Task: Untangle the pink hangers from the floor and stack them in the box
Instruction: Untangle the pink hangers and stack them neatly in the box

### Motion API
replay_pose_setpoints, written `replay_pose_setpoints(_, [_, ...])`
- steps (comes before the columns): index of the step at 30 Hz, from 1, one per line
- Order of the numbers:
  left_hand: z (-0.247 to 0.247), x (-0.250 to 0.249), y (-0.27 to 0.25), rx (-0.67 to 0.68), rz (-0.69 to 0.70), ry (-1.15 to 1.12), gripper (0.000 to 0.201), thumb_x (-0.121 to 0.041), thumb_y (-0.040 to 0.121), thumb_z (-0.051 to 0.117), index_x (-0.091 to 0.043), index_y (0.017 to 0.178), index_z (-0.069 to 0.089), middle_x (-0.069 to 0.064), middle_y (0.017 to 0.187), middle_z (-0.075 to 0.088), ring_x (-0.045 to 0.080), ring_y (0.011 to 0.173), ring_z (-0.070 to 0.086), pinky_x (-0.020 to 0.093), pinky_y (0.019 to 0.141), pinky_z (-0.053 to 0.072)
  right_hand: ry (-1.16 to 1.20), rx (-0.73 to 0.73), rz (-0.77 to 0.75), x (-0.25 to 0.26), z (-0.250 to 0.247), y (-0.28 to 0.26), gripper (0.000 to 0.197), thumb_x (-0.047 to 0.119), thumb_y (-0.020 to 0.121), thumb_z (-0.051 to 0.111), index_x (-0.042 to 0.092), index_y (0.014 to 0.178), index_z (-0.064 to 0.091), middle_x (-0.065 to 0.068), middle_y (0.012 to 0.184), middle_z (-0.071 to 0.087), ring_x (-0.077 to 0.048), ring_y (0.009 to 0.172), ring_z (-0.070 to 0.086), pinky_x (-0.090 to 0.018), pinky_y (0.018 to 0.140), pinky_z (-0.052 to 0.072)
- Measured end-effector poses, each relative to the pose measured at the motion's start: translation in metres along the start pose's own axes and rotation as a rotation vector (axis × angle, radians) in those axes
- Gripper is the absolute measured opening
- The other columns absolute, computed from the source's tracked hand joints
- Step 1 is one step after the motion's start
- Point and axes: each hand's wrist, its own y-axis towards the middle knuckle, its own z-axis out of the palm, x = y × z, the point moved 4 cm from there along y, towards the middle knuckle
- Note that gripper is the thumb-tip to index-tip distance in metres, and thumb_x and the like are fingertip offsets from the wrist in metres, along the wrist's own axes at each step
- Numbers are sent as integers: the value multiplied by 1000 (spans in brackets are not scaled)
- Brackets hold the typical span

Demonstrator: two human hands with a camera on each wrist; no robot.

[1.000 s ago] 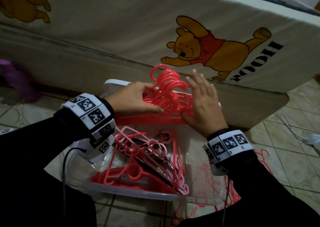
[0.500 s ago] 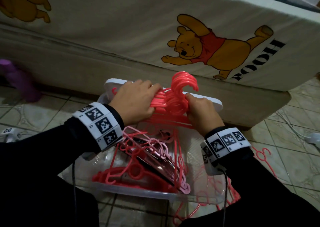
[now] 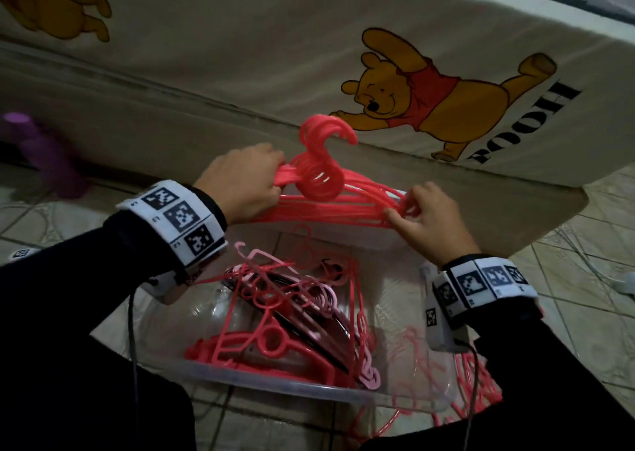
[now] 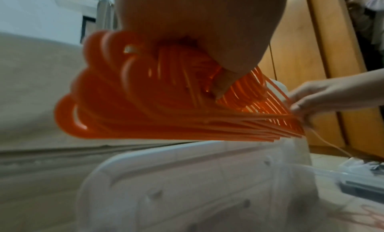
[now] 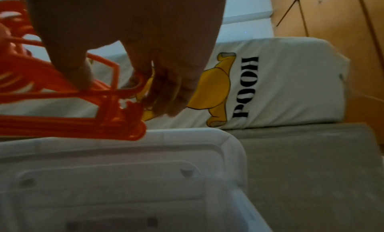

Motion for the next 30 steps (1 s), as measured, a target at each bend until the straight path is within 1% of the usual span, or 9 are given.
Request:
replay_pose_setpoints(4, [-1,2,1,0,-25,124,14,-30,84,52,-21,94,52,16,96,64,39,88,61,35,66,35,77,345,201,-15,32,-5,38,50,90,52,14,80,55,-3,70,61,-20,64,59,-30,60,47])
replay_pose_setpoints(6, [3,1,1,23,-36,173,18,-31,83,53,-20,98,55,16,96,66,38,89,62,35,68,33,14,508,253,-21,51,-10,32,41,89,60,9,83,61,-8,70,65,-18,58,62,-26,55,49])
replay_pose_setpoints(9, [8,2,4,44,-84,138,22,-34,85,54,-22,104,58,14,100,66,37,94,61,35,70,34,-239,672,260,-38,74,-15,26,26,80,73,7,97,68,-7,84,67,-24,87,68,-27,71,50])
replay_pose_setpoints(13, [8,3,5,44,-119,46,26,-46,85,58,-27,103,62,11,100,67,35,95,62,34,71,35,-408,692,230,-49,107,-23,43,29,81,71,9,118,61,-13,117,64,-30,108,61,-35,86,49])
replay_pose_setpoints(18, [8,-3,6,24,-96,37,23,-44,82,60,-27,97,61,9,96,68,34,93,62,34,71,33,-491,731,70,-34,156,-51,32,41,79,63,17,98,67,-8,99,70,-28,90,68,-31,67,48])
replay_pose_setpoints(22, [7,-5,5,19,-89,13,16,-43,79,60,-31,87,54,7,92,68,34,89,62,35,71,34,-426,793,38,-25,174,-69,26,38,76,63,17,90,63,-4,93,71,-23,85,70,-26,60,44])
replay_pose_setpoints(24, [5,-5,4,20,-83,-5,15,-41,77,60,-31,84,49,7,89,67,34,86,62,35,71,35,-370,797,65,-23,172,-72,23,37,77,60,18,91,61,-3,99,69,-22,89,68,-28,65,49])
replay_pose_setpoints(27, [4,-6,4,8,-79,-29,15,-39,76,59,-29,84,51,3,78,60,34,81,61,34,68,36,-317,773,144,-27,160,-68,35,34,86,56,15,116,58,-7,117,62,-23,104,62,-27,76,45])
replay_pose_setpoints(30, [0,-9,2,-31,-73,-58,20,-41,76,62,-29,91,56,0,75,57,34,79,61,34,67,36,-261,748,282,-30,141,-55,34,34,89,59,14,117,60,-8,117,63,-23,104,62,-25,80,47])
